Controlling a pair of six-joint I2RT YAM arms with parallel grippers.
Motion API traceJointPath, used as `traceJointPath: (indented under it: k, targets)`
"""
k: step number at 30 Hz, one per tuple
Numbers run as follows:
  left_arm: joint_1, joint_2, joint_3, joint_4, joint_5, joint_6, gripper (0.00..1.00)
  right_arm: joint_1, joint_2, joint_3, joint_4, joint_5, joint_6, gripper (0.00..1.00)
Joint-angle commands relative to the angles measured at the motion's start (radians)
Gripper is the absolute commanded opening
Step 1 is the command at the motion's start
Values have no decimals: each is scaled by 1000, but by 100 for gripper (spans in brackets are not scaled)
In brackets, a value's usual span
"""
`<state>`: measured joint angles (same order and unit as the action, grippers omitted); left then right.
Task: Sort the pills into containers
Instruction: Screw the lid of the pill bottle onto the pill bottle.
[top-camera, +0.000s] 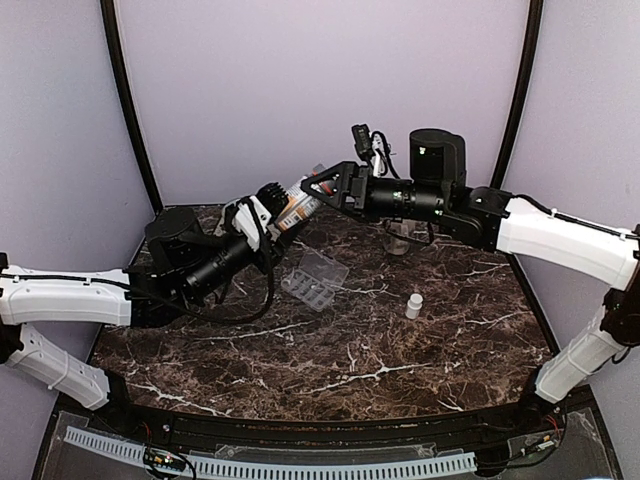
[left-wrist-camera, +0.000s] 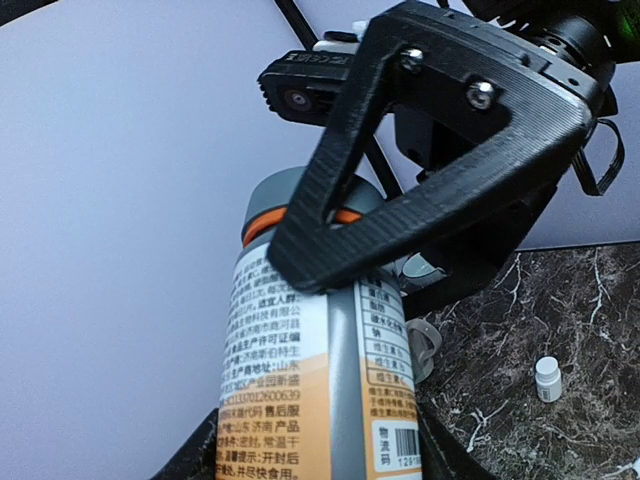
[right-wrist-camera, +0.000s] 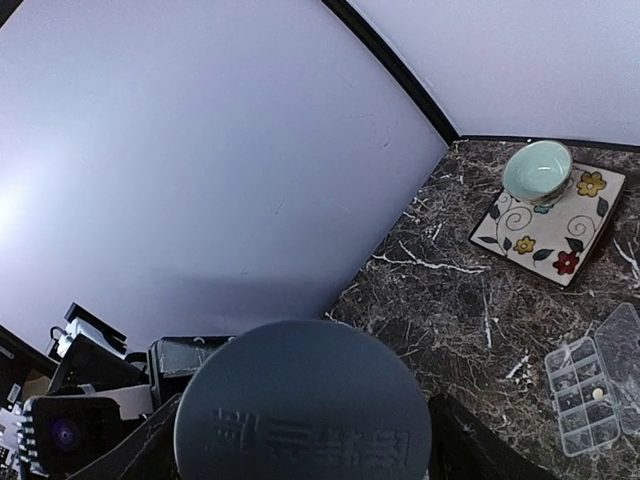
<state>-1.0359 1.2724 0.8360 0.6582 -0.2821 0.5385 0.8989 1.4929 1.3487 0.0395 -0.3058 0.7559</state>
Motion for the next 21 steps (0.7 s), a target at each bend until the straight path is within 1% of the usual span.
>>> traceJointPath:
  k: [1,6,11,15,19,21]
  targets:
    - [34,-65,48,10,35,-87,0,10,-52,-20,-15,34,-38,78]
    - [85,-84,58,-44,94,-177,0,17,-75,-36,-29,47,-64,80]
    - [147,-103,75,-109,219,-279,0,20,-86,-46,-43,61,-91,81]
    - [211,-110,103,-173,373,-381,0,29,-99,-50,-65,85,-130,81]
    - [283,-87,157,-245,597,-492,0,38,-138,-76,-68,147,-194,81]
    - [318,-73,177,-262,685,-549,0,38,-165,-103,-49,171,-218,81]
